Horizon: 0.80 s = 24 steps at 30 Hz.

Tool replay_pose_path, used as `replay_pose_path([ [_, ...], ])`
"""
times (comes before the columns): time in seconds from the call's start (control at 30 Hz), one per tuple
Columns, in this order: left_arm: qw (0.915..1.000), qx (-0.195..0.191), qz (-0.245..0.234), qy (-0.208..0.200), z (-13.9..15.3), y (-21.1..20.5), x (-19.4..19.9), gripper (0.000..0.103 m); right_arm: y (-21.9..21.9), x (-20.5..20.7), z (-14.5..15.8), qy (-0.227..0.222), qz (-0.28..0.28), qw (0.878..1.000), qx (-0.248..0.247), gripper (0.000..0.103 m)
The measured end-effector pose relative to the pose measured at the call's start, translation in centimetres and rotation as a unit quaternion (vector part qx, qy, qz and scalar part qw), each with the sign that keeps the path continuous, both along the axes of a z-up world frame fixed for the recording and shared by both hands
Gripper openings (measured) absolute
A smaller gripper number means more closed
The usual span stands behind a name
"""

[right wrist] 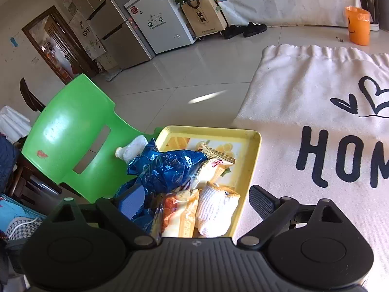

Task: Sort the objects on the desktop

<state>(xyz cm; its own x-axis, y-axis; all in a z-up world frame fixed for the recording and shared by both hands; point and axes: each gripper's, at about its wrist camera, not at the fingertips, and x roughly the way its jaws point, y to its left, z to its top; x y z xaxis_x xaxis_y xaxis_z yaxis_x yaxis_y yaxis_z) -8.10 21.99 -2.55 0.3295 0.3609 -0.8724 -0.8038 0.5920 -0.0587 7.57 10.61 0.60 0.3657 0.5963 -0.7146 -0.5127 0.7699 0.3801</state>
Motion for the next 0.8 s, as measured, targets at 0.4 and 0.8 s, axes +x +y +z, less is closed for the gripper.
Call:
replay_pose_path([
  [0.4, 0.9996, 0.017, -0.008, 0.023, 1.2, -5.1, -2.6, 0.102, -3.1, -4.1, 0.5, -0.034, 0.029, 0.997, -0.060, 0.098],
  [0.8, 0.9978, 0.047, -0.021, 0.041, 2.4, -9.2, -4.0, 0.103, -5.2, -6.6, 1.0, -0.057, 0.035, 0.995, -0.078, 0.099],
])
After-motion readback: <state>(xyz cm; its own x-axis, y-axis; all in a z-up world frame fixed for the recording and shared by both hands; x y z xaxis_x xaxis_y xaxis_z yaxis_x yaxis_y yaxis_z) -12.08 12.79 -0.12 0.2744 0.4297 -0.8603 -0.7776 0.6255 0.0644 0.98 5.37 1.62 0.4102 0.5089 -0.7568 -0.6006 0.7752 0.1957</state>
